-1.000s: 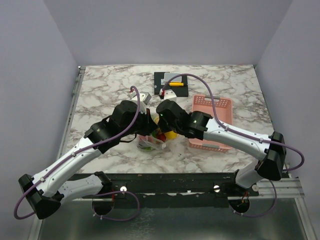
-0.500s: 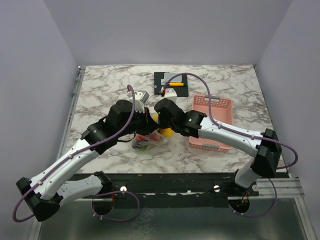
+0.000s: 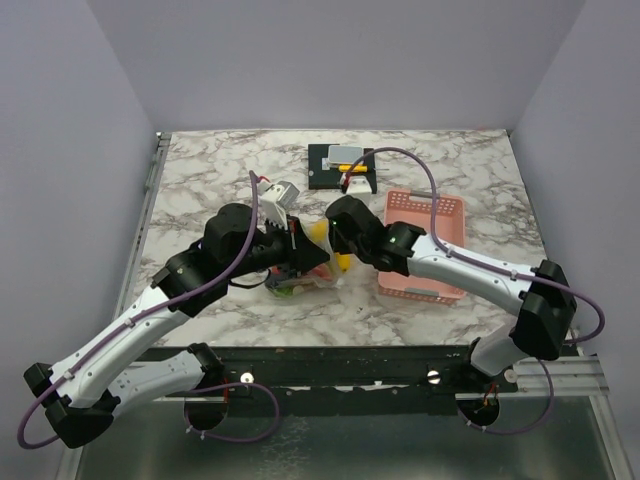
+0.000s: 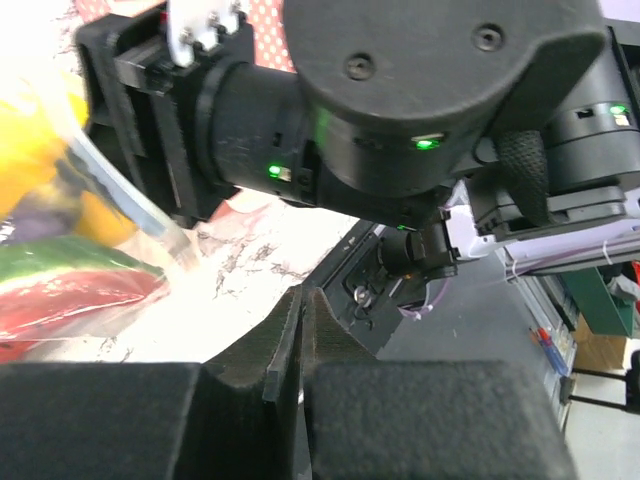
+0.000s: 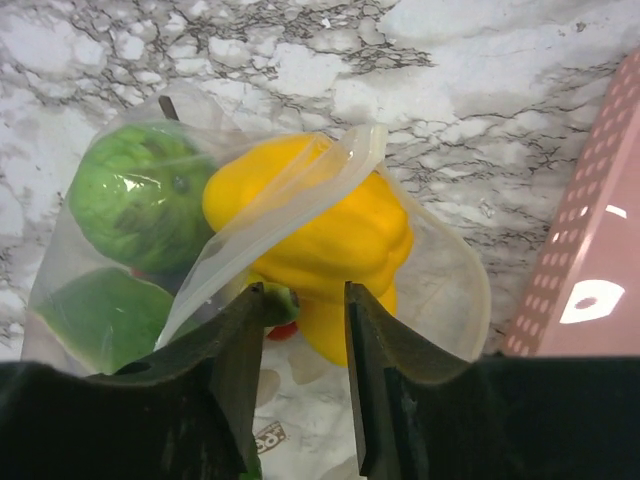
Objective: Place the food in the zip-top bag and seal the zipper
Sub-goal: Adjust the zipper food storage bag at the center of the board, then pick up the zipper food storage bag at the center of the board.
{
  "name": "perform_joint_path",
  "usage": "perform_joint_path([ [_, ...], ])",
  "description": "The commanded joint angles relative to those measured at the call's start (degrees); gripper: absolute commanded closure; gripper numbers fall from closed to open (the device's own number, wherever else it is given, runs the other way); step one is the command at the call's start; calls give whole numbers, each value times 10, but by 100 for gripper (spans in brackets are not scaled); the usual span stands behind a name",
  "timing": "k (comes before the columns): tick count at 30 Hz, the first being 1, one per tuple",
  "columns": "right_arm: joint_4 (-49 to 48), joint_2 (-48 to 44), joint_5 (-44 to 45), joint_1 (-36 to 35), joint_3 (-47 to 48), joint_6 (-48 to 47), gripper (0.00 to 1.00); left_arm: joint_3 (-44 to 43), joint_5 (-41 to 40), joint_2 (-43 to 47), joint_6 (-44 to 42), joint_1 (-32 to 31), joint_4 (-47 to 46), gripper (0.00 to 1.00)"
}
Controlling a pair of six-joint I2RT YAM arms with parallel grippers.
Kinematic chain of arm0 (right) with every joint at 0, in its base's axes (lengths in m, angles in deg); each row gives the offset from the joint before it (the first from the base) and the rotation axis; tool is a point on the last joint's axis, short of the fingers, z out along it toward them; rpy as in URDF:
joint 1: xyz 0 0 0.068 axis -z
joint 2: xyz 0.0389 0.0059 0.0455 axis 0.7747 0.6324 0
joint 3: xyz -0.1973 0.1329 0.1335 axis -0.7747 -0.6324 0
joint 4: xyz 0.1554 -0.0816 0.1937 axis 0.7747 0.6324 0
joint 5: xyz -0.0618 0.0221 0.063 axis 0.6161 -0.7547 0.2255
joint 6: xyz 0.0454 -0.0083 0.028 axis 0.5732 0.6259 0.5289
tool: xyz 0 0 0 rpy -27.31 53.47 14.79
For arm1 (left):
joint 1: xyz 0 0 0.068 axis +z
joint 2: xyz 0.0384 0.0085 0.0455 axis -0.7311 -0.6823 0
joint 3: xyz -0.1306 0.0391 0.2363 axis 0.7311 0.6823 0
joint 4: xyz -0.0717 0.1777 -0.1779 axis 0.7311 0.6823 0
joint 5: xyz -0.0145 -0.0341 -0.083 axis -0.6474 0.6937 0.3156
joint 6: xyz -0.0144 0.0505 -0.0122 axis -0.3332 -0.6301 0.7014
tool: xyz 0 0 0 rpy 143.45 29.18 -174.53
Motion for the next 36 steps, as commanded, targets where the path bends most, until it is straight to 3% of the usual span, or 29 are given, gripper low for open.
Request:
perform_joint_path([
  [1, -5, -44, -14, -5, -22, -9, 54, 1, -51, -2, -12, 0, 4, 92],
  [5, -3, -86, -22, -5, -38, -13, 49, 9, -96, 3, -20, 1, 13, 89],
  [14, 39, -174, -64, -5, -71, 15, 48, 52, -184, 12, -19, 1, 10, 87],
  [26, 48, -347, -137, -5, -225, 109, 48, 106, -195, -36, -17, 1, -45, 87],
  [36, 34, -426, -185, -5, -346, 180, 48, 137, -177, -81, -17, 4, -88, 88],
])
